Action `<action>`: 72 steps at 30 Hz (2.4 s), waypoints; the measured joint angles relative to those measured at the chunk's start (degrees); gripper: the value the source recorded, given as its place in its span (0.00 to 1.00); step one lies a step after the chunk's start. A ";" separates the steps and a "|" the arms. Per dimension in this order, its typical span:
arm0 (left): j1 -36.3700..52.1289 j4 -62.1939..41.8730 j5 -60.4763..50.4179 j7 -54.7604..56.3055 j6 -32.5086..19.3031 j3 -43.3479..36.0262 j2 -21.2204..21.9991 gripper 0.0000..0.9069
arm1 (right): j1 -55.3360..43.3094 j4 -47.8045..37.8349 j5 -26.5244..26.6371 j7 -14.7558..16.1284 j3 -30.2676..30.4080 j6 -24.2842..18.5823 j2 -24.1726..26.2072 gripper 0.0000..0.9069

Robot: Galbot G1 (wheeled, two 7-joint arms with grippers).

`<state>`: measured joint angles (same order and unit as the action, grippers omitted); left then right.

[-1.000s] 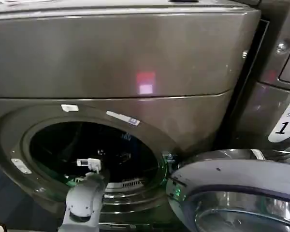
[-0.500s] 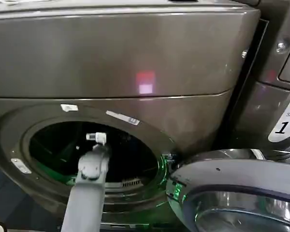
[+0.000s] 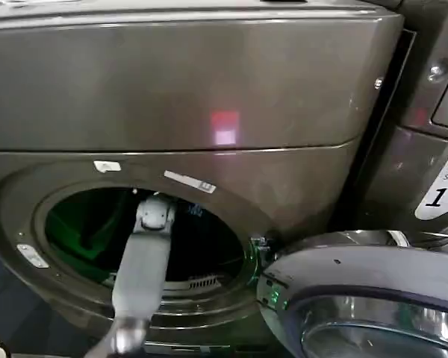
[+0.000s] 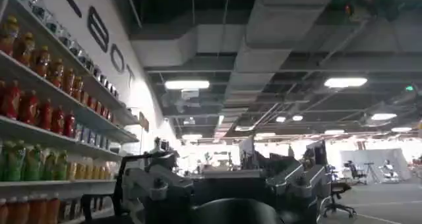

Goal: Grasp the clothes from the dryer.

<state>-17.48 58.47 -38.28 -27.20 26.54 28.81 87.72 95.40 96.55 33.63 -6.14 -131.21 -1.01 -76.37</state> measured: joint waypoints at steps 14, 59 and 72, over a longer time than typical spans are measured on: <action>3.65 -2.99 -34.60 -29.51 -22.97 1.17 -0.13 1.00 | -0.44 -0.36 -0.14 0.36 0.56 -0.10 0.45 1.00; 6.06 -17.47 -42.59 -49.41 -37.67 1.65 -1.57 1.00 | -1.00 -0.23 -2.51 0.45 3.74 -0.78 0.43 1.00; 4.91 -16.69 -39.26 -49.42 -35.60 1.73 -2.19 0.00 | -0.87 0.16 -2.53 0.33 3.90 -0.84 0.18 1.00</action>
<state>-12.56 41.78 -77.54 -76.62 -9.06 30.54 85.54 94.53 96.72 31.10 -5.81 -127.31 -1.85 -76.19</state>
